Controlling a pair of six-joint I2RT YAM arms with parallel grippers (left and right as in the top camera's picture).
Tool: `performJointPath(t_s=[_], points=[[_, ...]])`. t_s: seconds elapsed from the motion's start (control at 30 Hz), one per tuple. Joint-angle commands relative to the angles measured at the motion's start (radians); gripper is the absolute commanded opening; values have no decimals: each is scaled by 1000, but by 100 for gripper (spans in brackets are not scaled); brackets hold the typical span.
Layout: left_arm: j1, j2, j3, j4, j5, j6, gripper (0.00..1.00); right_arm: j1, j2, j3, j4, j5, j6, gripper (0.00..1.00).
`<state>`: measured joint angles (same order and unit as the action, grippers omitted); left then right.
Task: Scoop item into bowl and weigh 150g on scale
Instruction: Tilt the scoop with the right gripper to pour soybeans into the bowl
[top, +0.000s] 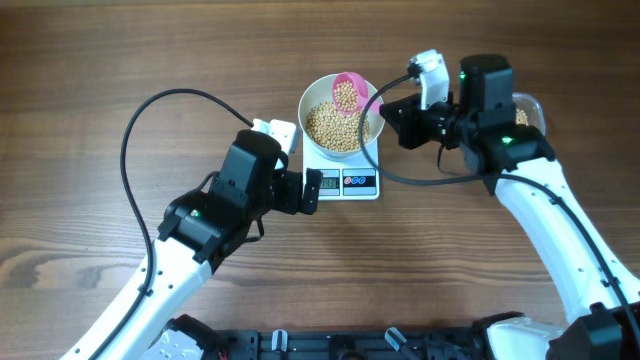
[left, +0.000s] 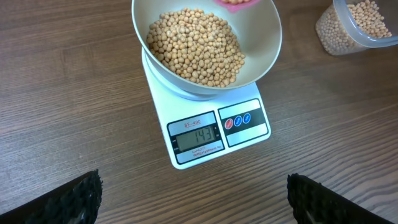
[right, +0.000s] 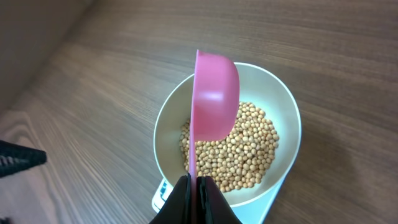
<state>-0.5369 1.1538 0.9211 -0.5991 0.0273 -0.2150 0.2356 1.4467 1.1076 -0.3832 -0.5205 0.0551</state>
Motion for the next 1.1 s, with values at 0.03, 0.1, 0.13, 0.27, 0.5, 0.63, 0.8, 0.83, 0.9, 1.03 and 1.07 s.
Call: performJointPath(t_s=[0.03, 0.1, 0.13, 0.27, 0.5, 0.63, 0.8, 0.83, 0.9, 1.03, 1.07], points=[[-5, 6, 15, 3, 9, 1, 100, 39, -18, 20, 12, 83, -75, 4], [-5, 6, 15, 3, 9, 1, 100, 41, -18, 20, 14, 86, -82, 4], [-5, 6, 15, 3, 9, 1, 100, 41, -18, 20, 15, 87, -82, 4], [-5, 6, 15, 3, 9, 2, 100, 48, -18, 20, 15, 87, -145, 5], [-5, 6, 15, 3, 9, 1, 100, 72, -18, 20, 16, 132, -187, 4], [-5, 6, 15, 3, 9, 1, 100, 72, -18, 20, 16, 158, -213, 4], [-5, 6, 15, 3, 8, 1, 100, 105, -18, 20, 3, 288, -299, 4], [-5, 6, 15, 3, 8, 2, 100, 107, -18, 20, 3, 285, -297, 4], [-5, 6, 15, 3, 9, 1, 100, 108, -18, 20, 2, 253, -287, 4], [-5, 6, 15, 3, 9, 1, 100, 108, -18, 20, 4, 232, -233, 4], [-5, 6, 15, 3, 8, 1, 100, 108, -18, 20, 3, 231, -221, 4]])
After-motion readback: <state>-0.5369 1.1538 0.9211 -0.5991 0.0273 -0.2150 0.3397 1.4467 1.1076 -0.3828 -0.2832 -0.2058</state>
